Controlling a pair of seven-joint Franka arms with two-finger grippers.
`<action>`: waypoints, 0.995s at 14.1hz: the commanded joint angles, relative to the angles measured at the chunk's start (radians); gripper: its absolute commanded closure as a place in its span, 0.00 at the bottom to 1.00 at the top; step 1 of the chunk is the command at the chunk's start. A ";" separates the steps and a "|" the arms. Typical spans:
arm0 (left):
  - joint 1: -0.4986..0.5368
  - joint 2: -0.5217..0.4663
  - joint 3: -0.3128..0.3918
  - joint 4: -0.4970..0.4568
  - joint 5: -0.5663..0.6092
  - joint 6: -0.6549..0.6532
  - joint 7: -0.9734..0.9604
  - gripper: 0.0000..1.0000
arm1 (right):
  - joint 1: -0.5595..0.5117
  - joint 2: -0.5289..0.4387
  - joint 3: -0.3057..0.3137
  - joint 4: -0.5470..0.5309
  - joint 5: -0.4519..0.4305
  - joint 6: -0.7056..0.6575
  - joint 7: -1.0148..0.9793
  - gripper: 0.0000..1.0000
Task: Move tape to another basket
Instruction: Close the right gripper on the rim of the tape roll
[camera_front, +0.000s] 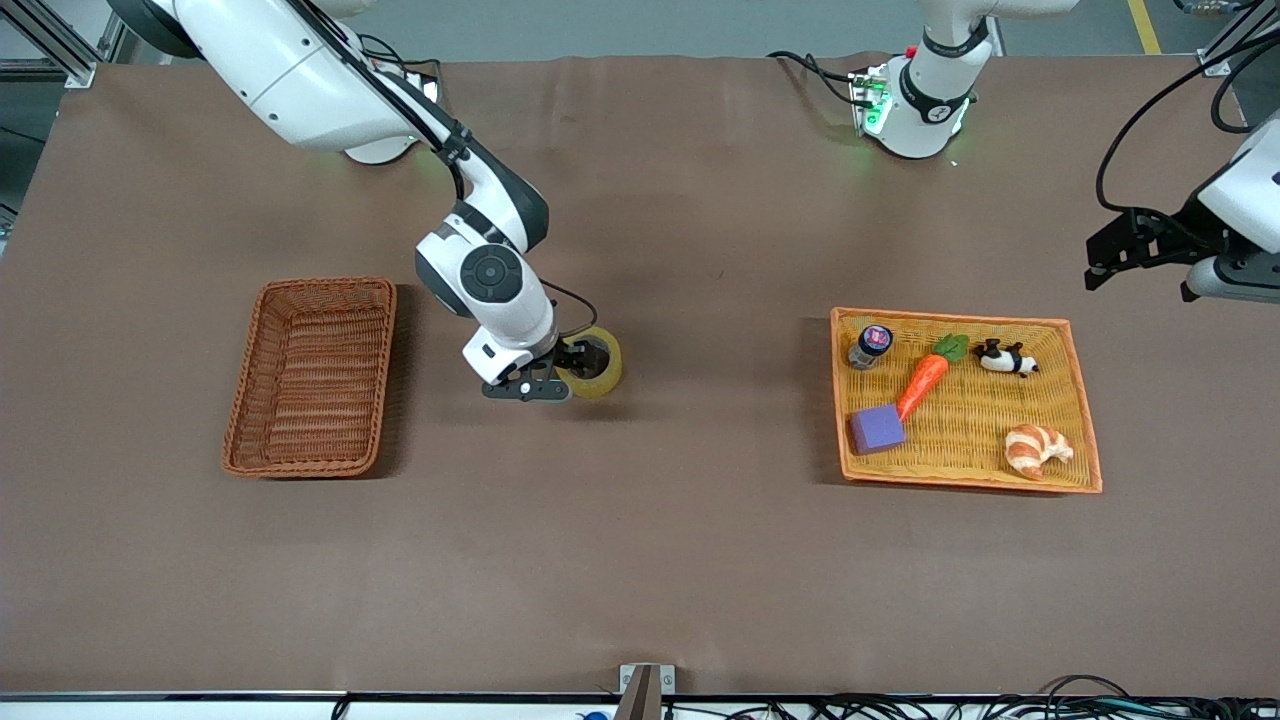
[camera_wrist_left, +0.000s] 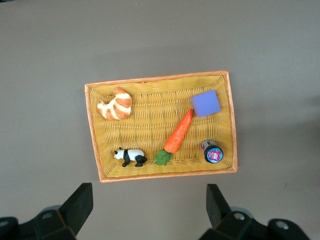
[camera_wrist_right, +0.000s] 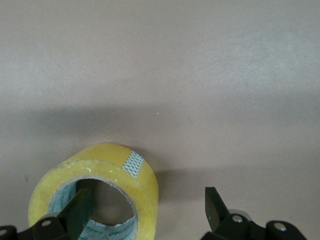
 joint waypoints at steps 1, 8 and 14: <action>-0.003 -0.032 -0.005 -0.037 -0.015 -0.003 -0.005 0.00 | 0.014 0.000 0.011 -0.001 -0.049 0.003 0.034 0.00; -0.004 -0.021 -0.025 -0.039 -0.015 -0.001 -0.006 0.00 | 0.009 0.011 0.010 -0.054 -0.111 0.073 0.034 0.00; -0.001 -0.007 -0.040 -0.036 -0.013 0.006 -0.029 0.00 | 0.006 0.017 0.008 -0.080 -0.132 0.112 0.036 0.10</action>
